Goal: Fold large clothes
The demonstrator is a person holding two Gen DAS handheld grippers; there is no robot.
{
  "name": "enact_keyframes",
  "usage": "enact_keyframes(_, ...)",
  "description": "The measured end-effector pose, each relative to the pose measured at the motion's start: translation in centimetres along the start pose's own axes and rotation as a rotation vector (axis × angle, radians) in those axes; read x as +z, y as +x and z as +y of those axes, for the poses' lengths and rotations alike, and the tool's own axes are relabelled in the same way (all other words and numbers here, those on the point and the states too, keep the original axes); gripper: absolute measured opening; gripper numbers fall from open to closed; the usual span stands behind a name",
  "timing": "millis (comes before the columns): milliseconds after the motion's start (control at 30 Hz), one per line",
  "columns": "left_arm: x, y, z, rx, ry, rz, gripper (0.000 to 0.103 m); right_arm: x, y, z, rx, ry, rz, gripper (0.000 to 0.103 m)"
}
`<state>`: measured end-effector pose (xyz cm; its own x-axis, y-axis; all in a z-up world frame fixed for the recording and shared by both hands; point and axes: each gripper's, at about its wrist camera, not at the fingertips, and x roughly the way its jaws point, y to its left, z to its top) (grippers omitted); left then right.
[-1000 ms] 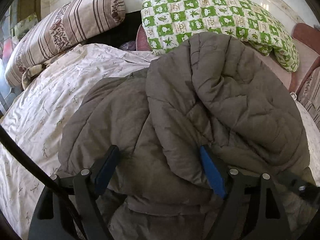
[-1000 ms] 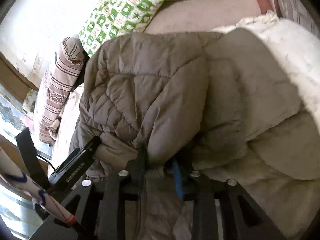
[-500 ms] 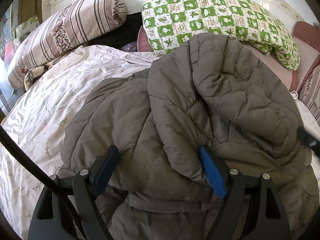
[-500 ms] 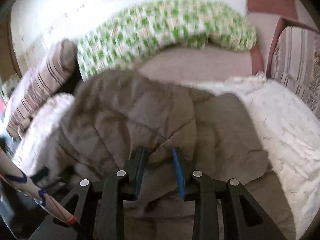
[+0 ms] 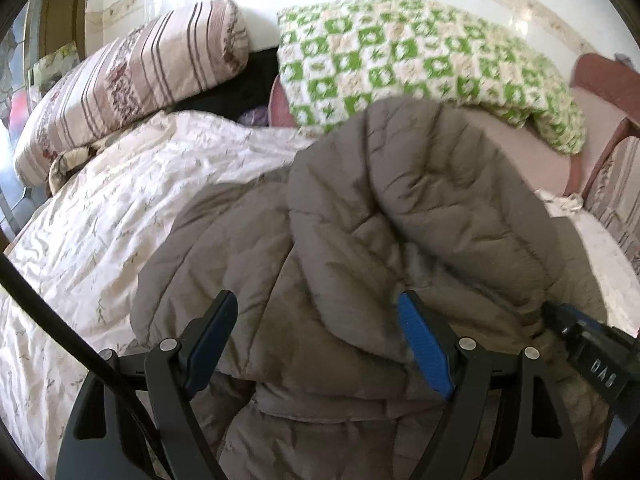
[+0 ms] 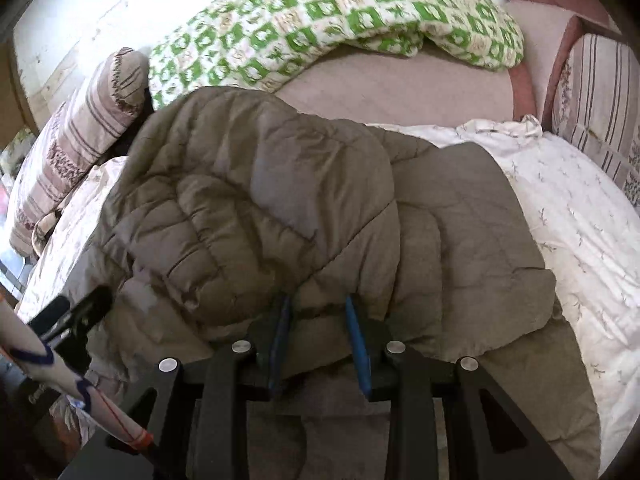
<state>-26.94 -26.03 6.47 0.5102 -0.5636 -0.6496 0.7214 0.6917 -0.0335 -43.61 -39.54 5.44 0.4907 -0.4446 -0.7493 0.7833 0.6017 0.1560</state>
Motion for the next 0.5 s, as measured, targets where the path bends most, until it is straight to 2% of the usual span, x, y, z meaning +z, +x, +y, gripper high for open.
enact_keyframes(133,0.0,-0.3,-1.3,-0.017,0.053,-0.013,0.082,-0.1,-1.0,0.9,0.014,-0.030,-0.024,0.033)
enact_keyframes(200,-0.2,0.2,-1.8,-0.011,0.079,0.001,0.082,-0.1,-1.2,1.4,0.028,-0.045,-0.026,0.037)
enact_keyframes(333,-0.3,1.4,-1.7,-0.010,0.065,0.053,0.082,-0.6,0.4,1.7,0.020,-0.063,0.020,0.038)
enact_keyframes(500,-0.6,1.9,-2.0,0.008,0.082,0.070,0.082,-0.9,1.6,1.1,0.041,-0.036,0.054,0.039)
